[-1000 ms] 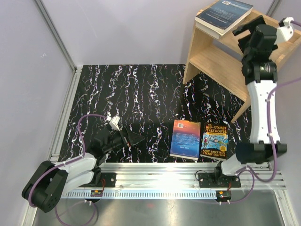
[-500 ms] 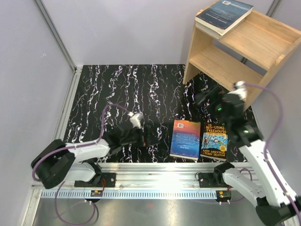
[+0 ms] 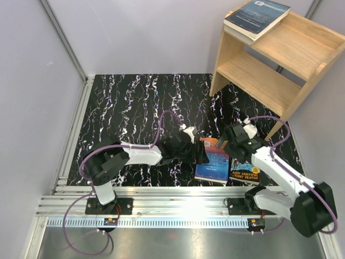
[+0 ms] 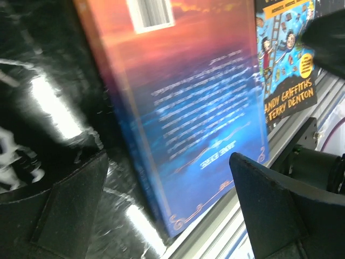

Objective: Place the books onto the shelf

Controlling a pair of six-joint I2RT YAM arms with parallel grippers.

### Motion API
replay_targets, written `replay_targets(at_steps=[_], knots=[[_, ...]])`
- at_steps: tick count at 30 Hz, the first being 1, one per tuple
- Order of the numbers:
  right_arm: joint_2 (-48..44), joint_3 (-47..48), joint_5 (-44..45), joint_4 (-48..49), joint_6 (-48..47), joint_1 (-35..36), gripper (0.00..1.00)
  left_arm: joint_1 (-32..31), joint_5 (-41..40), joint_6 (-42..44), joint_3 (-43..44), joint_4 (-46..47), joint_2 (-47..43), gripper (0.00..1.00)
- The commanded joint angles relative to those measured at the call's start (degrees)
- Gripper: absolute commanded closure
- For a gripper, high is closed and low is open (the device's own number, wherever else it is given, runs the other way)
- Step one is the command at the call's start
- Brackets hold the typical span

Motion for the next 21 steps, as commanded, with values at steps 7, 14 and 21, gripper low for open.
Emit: replay_targets(at_steps=[7, 14, 21], knots=[[15.3, -1.8, -6.5, 8.7, 2.2, 0.2, 0.00, -0.8, -2.0, -0.8, 2.0, -2.6, 2.5, 0.01], [15.7, -3.2, -7.7, 11.9, 2.6, 0.2, 0.00, -0.8, -2.2, 0.0, 1.5, -3.2, 1.1, 0.01], [7.5, -4.3, -10.3, 11.9, 4.8, 0.3, 0.03, -0.8, -1.3, -0.9, 1.0, -0.9, 2.4, 0.01]])
